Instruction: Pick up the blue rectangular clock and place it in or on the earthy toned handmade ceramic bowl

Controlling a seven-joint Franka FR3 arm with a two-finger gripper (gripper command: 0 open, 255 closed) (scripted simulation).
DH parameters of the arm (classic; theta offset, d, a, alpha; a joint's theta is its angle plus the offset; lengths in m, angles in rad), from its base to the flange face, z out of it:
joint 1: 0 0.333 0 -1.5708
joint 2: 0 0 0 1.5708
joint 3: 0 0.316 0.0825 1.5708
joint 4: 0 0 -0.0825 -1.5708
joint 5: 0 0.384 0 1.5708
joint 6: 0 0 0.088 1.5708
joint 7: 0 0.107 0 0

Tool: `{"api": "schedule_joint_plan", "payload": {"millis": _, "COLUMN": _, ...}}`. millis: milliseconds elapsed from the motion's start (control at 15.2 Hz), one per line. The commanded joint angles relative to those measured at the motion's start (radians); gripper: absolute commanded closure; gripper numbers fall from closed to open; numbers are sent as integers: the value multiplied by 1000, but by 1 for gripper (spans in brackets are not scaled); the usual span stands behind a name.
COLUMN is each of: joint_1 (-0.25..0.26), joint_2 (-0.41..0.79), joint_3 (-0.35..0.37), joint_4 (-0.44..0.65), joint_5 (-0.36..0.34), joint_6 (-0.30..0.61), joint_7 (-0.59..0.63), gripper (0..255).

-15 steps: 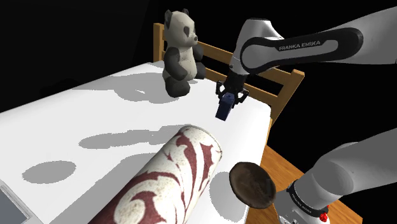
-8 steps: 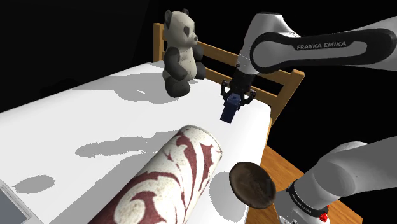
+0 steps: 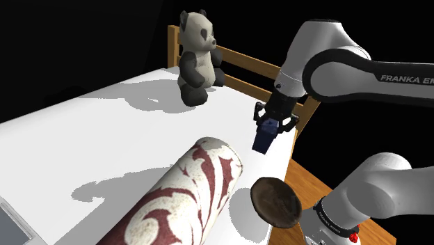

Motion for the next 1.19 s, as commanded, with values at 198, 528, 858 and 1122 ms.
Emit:
{"api": "schedule_joint_plan", "payload": {"millis": 198, "joint_1": 89, "joint_2": -195, "joint_3": 30, "joint_4": -77, "joint_5": 62, "joint_6": -114, "joint_7": 72, "gripper": 255}}
{"api": "schedule_joint_plan", "payload": {"millis": 528, "joint_1": 189, "joint_2": -371, "joint_3": 75, "joint_4": -122, "joint_5": 131, "joint_6": -240, "joint_7": 170, "gripper": 255}}
{"api": "schedule_joint_plan", "payload": {"millis": 858, "joint_1": 258, "joint_2": -471, "joint_3": 117, "joint_4": -146, "joint_5": 185, "joint_6": -311, "joint_7": 244, "gripper": 255}}
{"api": "schedule_joint_plan", "payload": {"millis": 1122, "joint_1": 273, "joint_2": -481, "joint_3": 144, "joint_4": -201, "joint_5": 212, "joint_6": -269, "joint_7": 243, "gripper": 255}}
